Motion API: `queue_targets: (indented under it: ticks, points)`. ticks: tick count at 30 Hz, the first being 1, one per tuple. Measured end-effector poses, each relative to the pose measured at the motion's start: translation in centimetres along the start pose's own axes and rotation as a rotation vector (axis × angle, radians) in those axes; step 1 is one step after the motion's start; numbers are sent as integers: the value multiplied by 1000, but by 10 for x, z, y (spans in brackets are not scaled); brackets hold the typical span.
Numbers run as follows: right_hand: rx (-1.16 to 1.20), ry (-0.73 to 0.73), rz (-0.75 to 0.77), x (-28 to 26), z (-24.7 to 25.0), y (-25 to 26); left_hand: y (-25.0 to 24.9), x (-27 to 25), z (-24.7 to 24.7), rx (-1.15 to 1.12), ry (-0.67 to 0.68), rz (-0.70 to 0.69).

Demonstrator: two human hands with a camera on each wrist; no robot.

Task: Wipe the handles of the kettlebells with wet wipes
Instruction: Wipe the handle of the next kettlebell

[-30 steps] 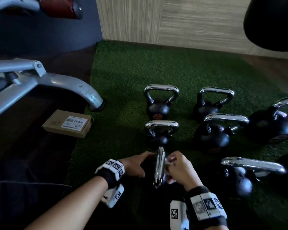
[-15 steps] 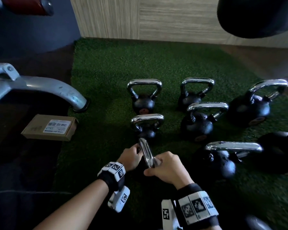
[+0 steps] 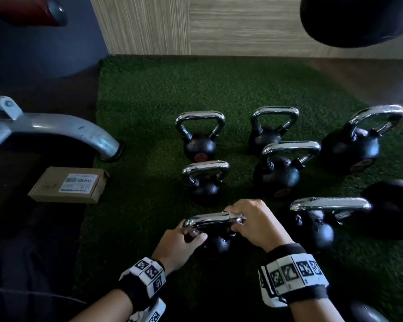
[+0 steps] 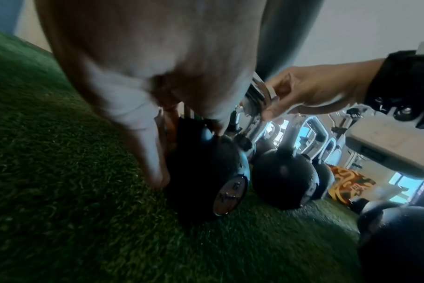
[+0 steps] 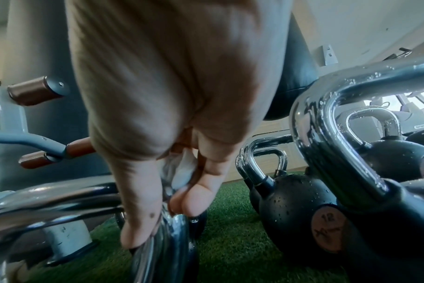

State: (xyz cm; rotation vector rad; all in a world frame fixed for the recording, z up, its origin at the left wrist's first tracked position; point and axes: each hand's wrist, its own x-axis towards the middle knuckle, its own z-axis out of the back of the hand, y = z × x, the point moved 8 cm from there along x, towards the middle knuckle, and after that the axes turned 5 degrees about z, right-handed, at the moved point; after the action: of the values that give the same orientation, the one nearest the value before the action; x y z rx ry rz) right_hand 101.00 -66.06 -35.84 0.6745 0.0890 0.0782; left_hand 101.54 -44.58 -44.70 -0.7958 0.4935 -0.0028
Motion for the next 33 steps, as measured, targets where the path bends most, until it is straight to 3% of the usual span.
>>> queue_targets:
  ticks: [3, 5, 7, 10, 15, 20, 24, 29, 33]
  points:
    - [-11, -10, -6, -2, 2, 3, -3, 10, 1, 112, 235, -38]
    - [-51, 35, -30, -1, 5, 5, -4, 16, 3, 393, 475, -70]
    - [-96, 101, -43, 3, 10, 12, -4, 25, 16, 613, 596, -75]
    - [-138, 103, -80, 17, 30, 29, -5, 58, 42, 679, 492, -49]
    - [-91, 16, -197, 52, 72, 54, 4, 112, 72, 257, 200, 44]
    - [-141, -76, -243, 80, 107, 77, -12, 130, 65, -52, 144, 61]
    - [-196, -5, -246, 93, 110, 83, -19, 131, 58, -101, 105, 57]
    - [-307, 33, -149, 117, 109, 67, -18, 139, 44, -113, 107, 6]
    - [-136, 77, -19, 135, 98, 54, -25, 149, 36, -174, 81, 8]
